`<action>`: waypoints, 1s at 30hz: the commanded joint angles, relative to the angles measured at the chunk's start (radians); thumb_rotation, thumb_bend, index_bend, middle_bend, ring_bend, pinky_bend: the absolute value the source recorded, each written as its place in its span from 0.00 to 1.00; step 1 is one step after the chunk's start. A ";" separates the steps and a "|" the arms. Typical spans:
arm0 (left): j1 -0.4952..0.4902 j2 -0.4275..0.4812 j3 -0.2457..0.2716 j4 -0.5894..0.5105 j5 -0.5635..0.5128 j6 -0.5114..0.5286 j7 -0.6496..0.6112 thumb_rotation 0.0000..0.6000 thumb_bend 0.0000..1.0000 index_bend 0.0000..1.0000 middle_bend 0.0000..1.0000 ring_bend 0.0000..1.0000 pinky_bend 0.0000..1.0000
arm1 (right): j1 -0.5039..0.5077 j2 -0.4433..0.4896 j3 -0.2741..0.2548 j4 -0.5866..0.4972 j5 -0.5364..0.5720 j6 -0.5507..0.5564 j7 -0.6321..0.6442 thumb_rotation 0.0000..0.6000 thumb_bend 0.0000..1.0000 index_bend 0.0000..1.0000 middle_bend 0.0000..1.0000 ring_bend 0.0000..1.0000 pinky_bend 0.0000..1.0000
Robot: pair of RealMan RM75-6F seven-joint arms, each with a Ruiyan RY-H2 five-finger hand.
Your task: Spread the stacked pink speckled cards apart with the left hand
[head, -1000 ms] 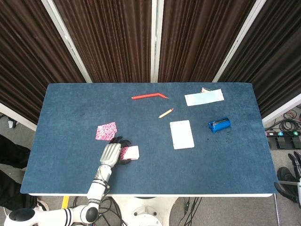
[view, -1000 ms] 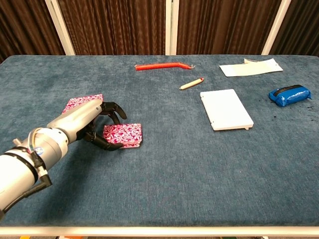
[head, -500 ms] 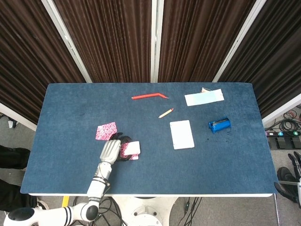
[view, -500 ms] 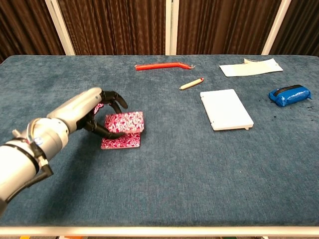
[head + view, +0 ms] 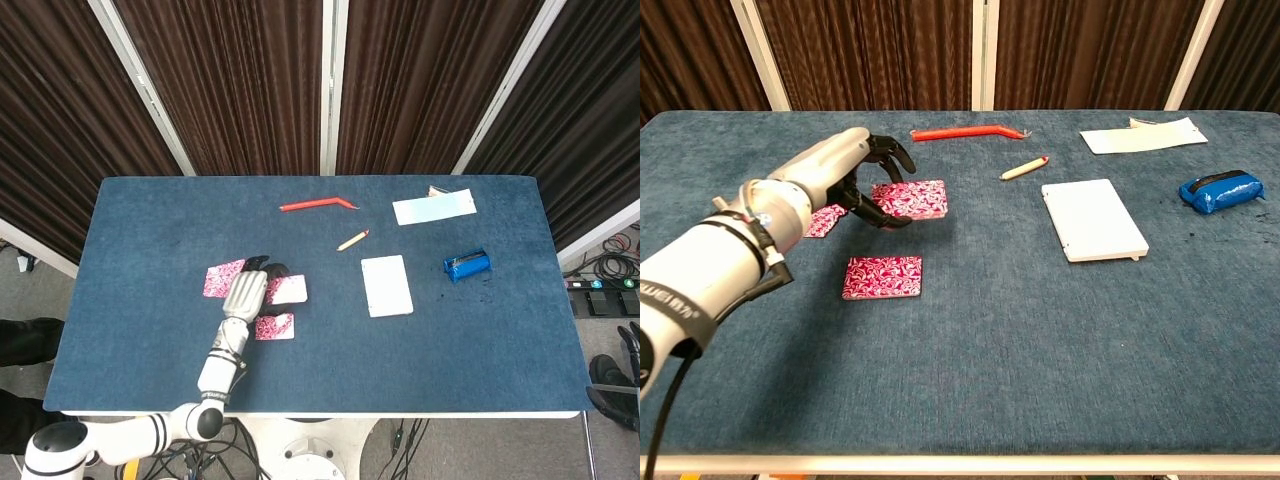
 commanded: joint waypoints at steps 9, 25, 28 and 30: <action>-0.058 -0.043 -0.023 0.098 -0.025 -0.035 -0.023 1.00 0.23 0.32 0.41 0.12 0.12 | 0.004 -0.007 0.003 0.027 0.014 -0.022 0.029 1.00 0.12 0.00 0.00 0.00 0.00; -0.043 -0.004 0.003 0.067 -0.004 -0.017 -0.074 1.00 0.17 0.07 0.03 0.07 0.12 | 0.002 -0.004 0.004 0.021 0.009 -0.015 0.024 1.00 0.12 0.00 0.00 0.00 0.00; -0.028 0.026 0.012 0.029 0.007 0.007 -0.068 1.00 0.17 0.07 0.06 0.07 0.12 | 0.002 -0.004 0.005 0.020 0.011 -0.016 0.025 1.00 0.12 0.00 0.00 0.00 0.00; -0.010 0.057 0.022 -0.004 0.022 0.038 -0.054 1.00 0.16 0.07 0.07 0.06 0.12 | 0.003 -0.005 0.004 0.020 0.008 -0.016 0.025 1.00 0.12 0.00 0.00 0.00 0.00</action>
